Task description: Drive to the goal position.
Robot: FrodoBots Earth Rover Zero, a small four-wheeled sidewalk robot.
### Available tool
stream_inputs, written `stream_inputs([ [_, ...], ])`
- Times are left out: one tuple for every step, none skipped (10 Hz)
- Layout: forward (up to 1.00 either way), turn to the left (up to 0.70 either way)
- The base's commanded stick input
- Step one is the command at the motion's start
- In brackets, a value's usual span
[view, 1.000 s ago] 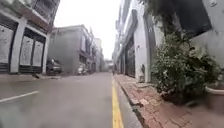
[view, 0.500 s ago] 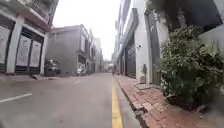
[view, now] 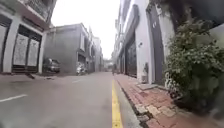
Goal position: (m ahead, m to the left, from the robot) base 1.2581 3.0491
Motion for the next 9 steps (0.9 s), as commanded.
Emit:
stream_inputs([
  [0.47,0.01],
  [0.47,0.01],
  [0.47,0.01],
  [0.47,0.17],
  [0.47,0.19],
  [0.47,0.01],
  [0.47,0.01],
  [0.47,0.01],
  [0.47,0.01],
])
